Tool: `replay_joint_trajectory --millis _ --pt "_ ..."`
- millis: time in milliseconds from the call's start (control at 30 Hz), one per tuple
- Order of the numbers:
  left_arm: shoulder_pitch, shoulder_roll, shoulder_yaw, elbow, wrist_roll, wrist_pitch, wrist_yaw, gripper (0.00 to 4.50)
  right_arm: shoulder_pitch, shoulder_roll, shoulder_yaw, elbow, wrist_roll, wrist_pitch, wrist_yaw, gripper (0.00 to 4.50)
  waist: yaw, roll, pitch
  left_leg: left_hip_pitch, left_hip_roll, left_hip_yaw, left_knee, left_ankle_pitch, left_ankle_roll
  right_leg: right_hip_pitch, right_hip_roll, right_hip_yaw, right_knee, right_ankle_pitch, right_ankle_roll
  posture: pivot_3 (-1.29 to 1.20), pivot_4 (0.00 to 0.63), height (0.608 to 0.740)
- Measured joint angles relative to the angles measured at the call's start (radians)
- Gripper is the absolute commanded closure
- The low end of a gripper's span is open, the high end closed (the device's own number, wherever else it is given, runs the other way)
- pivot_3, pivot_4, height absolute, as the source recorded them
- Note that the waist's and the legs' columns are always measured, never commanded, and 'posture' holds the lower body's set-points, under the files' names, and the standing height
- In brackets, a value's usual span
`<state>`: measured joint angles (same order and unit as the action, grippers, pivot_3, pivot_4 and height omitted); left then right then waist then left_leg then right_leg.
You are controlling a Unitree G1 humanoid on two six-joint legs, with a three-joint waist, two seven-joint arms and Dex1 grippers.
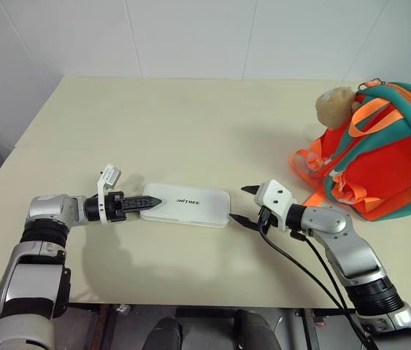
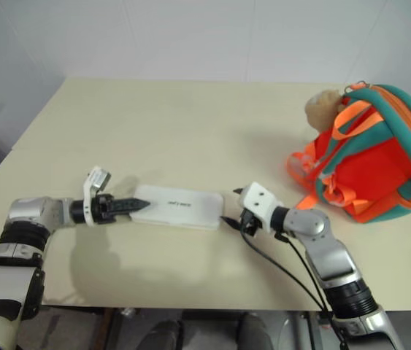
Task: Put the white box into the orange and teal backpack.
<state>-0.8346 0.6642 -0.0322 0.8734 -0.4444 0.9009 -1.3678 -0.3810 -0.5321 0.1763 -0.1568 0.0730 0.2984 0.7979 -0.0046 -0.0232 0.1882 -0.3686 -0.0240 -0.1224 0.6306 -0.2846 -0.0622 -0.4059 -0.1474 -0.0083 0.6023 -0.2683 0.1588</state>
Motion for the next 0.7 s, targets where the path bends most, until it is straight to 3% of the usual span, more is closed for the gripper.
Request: replay_joint_trajectory --millis 133,367,433,700 --pt "-0.023 -0.009 0.001 0.038 0.019 -0.024 -0.001 0.03 0.006 0.0 0.0 -0.003 0.003 0.007 -0.005 0.0 0.001 0.0 0.0 0.0 0.0 0.0 0.0 0.0 0.0 0.0 0.0 0.0 0.0 0.0 0.0 0.0 0.15 0.74" --pt "-0.053 -0.024 0.012 0.109 0.065 -0.044 0.022 2.23 0.006 0.0 0.0 -0.012 0.009 0.008 -0.01 0.0 0.0 0.0 0.0 -0.001 0.0 0.0 -0.001 0.0 0.0 0.0 0.0 0.0 0.0 0.0 0.001 0.0 0.15 0.74" --pt "-0.056 -0.029 0.025 0.126 0.064 -0.041 0.011 2.65 0.006 0.0 -0.005 -0.012 0.009 0.008 -0.012 0.0 -0.001 0.0 0.0 -0.002 0.0 0.0 -0.001 0.0 0.0 0.0 0.0 0.0 -0.002 0.0 0.001 0.0 0.15 0.74" --pt "-0.084 -0.038 0.037 0.144 0.065 -0.039 -0.005 2.9 0.001 0.008 -0.009 -0.012 0.009 0.007 -0.018 0.0 0.001 -0.002 -0.001 -0.002 0.0 0.001 0.0 0.0 0.0 0.0 0.0 0.0 -0.001 0.0 0.002 0.0 0.15 0.74"
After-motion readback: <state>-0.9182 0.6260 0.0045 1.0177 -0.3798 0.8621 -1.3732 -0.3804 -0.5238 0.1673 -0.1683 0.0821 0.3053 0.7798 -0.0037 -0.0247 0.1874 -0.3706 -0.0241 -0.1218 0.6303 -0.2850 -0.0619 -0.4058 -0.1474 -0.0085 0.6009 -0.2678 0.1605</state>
